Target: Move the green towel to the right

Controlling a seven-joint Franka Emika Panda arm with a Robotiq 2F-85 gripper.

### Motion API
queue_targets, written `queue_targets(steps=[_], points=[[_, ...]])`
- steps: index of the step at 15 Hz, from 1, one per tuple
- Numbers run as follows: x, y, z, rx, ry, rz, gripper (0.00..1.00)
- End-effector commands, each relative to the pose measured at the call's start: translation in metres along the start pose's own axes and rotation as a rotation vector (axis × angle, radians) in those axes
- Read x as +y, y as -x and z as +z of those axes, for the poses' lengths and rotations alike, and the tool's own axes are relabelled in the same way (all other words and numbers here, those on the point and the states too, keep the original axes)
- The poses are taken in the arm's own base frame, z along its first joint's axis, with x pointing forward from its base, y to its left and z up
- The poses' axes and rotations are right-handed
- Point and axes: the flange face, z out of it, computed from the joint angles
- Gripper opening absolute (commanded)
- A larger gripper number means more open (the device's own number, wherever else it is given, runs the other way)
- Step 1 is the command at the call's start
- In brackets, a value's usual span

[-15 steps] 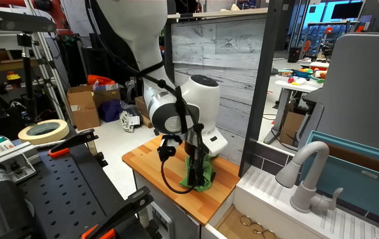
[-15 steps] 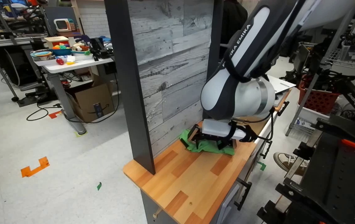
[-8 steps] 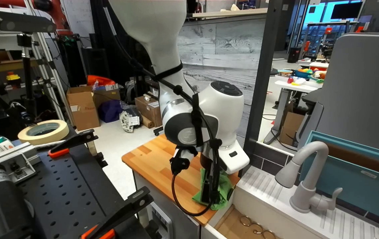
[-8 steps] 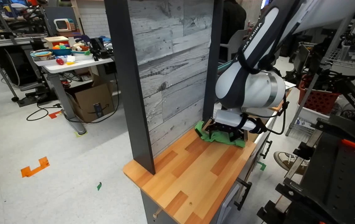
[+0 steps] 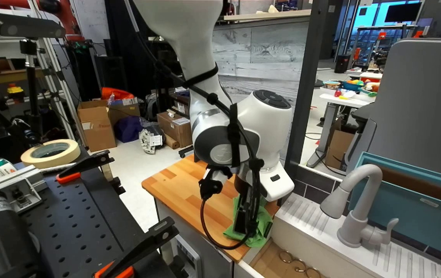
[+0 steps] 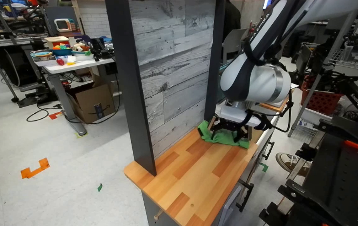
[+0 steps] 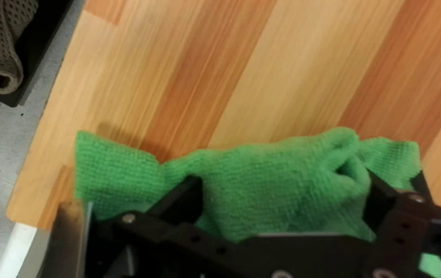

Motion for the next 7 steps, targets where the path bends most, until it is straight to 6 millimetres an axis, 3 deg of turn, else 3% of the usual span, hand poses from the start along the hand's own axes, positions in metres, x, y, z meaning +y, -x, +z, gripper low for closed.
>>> queue_targets(steps=[1, 4, 5, 7], points=[[-0.003, 0.030, -0.053, -0.060, -0.036, -0.053, 1.00], [-0.001, 0.060, -0.094, -0.083, -0.087, -0.159, 1.00], [-0.014, 0.037, -0.059, -0.049, -0.060, -0.101, 1.00], [-0.015, 0.041, -0.073, -0.047, -0.066, -0.113, 1.00]])
